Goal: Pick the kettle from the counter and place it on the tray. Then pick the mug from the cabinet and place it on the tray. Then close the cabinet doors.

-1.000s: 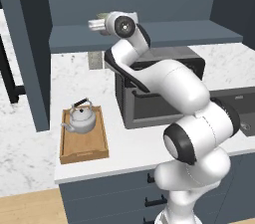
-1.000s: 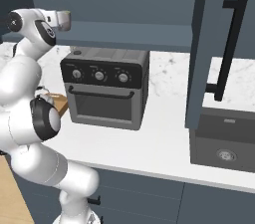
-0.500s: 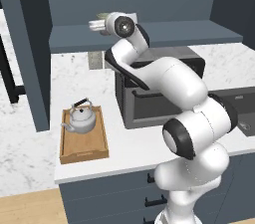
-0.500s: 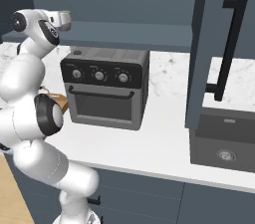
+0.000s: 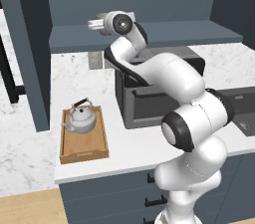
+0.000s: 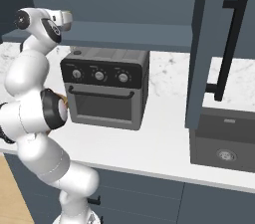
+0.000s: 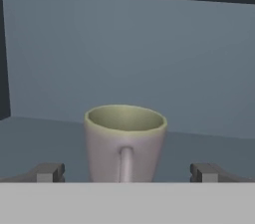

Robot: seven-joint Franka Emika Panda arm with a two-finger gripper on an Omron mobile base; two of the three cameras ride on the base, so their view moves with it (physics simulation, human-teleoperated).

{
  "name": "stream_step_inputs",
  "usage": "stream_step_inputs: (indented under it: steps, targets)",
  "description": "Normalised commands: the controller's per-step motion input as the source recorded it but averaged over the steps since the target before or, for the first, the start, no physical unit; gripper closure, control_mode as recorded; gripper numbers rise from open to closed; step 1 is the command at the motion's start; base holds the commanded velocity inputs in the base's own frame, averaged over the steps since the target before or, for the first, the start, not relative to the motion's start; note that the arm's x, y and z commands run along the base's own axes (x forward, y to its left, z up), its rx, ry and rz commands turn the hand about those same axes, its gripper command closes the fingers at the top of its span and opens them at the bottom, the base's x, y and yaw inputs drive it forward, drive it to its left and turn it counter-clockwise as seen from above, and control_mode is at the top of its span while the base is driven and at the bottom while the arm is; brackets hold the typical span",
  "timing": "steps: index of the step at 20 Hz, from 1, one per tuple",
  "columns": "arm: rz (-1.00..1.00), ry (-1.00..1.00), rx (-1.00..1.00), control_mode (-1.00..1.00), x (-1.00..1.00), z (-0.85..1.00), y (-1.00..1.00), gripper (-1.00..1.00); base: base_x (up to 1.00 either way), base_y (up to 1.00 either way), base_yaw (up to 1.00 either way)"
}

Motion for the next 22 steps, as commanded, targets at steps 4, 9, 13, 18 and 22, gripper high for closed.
stream_step_inputs:
  steps: [4,9,13,18,22]
  targets:
    - [0.0,0.01,0.0,-1.0,0.13,-0.07,0.03,-1.0,0.0,0.0,0.0]
    - [0.0,0.0,0.0,-1.0,0.06,-0.04,0.0,-1.0,0.0,0.0,0.0]
    - [0.0,0.0,0.0,-1.0,0.0,-0.01,0.0,-1.0,0.0,0.0,0.0]
    - [0.0,0.0,0.0,-1.0,0.02,-0.04,0.0,-1.0,0.0,0.0,0.0]
    - [0.0,0.01,0.0,-1.0,0.13,-0.05,0.0,-1.0,0.0,0.0,0.0]
